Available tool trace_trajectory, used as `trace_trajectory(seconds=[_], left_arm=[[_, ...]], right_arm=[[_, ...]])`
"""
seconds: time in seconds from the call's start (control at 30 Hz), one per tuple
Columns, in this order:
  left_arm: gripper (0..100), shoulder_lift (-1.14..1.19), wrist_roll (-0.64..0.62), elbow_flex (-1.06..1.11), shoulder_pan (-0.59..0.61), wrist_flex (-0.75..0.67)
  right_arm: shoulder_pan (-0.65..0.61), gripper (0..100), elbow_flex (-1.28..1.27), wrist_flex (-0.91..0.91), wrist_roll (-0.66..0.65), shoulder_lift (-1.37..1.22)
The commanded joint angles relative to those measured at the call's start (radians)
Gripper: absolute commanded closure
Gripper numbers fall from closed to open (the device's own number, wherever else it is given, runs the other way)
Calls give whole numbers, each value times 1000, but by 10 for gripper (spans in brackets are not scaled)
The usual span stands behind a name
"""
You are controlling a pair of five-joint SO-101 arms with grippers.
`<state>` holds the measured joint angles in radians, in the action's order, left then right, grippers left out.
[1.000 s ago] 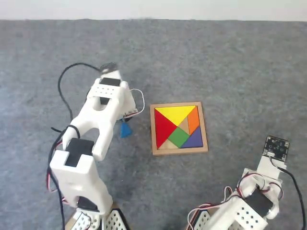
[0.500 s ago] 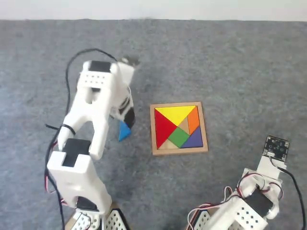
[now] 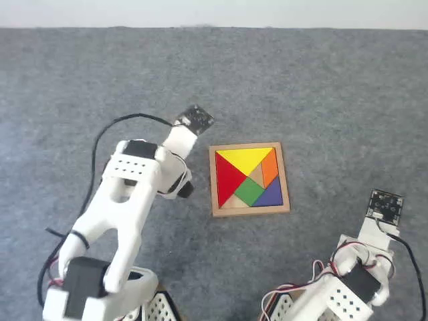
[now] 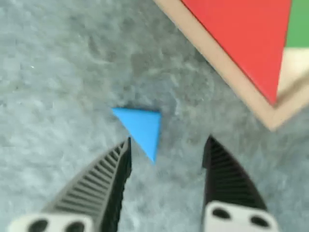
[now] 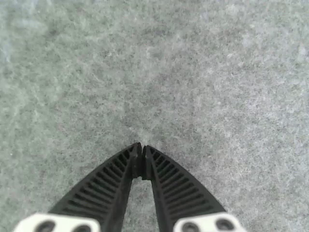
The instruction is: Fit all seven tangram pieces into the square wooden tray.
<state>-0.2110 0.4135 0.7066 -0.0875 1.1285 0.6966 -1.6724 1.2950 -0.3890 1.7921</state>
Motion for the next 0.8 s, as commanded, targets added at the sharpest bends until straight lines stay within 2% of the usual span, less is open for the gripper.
trace_trajectory(seconds=[0.0, 0.2, 0.33, 0.57, 0.77], left_arm=[[776, 166, 5, -45, -8, -68], [776, 361, 2, -134, 29, -95], [795, 374, -11, -165, 71, -71], [811, 376, -17, -159, 74, -61], [928, 365, -17, -188, 98, 9]], right_arm=[[8, 991, -12, 7, 8, 1], [8, 991, -12, 7, 8, 1], [8, 991, -12, 7, 8, 1], [8, 991, -12, 7, 8, 1], [8, 991, -12, 7, 8, 1]])
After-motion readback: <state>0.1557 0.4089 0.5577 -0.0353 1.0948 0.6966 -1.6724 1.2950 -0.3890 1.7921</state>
